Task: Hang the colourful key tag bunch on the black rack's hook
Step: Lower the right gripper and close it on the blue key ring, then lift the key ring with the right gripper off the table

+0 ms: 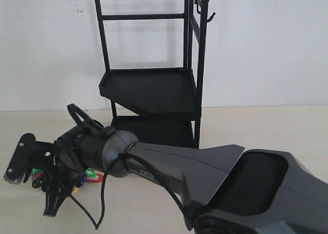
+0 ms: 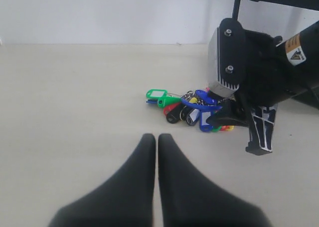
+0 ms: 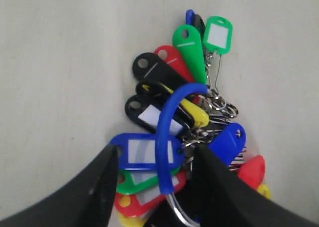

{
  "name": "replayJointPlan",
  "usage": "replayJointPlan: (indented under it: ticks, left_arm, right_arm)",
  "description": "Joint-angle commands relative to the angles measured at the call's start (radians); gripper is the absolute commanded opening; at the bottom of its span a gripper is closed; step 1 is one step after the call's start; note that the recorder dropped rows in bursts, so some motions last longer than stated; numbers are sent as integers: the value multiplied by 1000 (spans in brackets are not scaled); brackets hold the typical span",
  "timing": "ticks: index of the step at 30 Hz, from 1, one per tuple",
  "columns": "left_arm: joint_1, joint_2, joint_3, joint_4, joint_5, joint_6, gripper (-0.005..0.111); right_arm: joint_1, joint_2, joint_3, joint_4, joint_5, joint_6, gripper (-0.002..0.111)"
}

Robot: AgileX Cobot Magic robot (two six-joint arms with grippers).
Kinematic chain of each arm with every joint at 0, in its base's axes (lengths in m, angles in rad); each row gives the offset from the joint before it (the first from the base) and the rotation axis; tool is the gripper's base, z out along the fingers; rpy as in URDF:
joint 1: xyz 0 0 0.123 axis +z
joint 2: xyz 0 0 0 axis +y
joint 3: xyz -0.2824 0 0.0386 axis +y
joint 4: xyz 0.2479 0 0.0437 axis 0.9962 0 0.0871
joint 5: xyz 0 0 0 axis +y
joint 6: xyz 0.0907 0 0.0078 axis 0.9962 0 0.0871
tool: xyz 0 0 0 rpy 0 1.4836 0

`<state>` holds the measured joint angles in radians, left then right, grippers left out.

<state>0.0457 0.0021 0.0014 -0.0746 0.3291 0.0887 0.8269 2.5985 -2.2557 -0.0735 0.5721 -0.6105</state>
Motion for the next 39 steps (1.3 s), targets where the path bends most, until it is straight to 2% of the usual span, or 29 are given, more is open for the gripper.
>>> replayJointPlan:
  ticks: [1, 4, 6, 12, 28, 39]
  left_arm:
    - [4, -2, -1, -7, -14, -10, 4]
    - [4, -2, -1, -7, -14, -10, 4]
    - [4, -2, -1, -7, -14, -10, 4]
    - [4, -2, -1, -7, -14, -10, 4]
    - [4, -2, -1, -7, -14, -10, 4]
    - [4, -2, -1, -7, -14, -10, 4]
  right_arm:
    - [-18, 9, -5, 12, -29, -12, 45]
    - [-28, 18, -5, 19, -29, -12, 45]
    - [-32, 24, -5, 19, -31, -12, 38]
    - [-38, 28, -5, 37, -52, -12, 0]
    - [-38, -114, -41, 90, 4, 41, 0]
    - [-38, -265, -41, 92, 38, 271, 0]
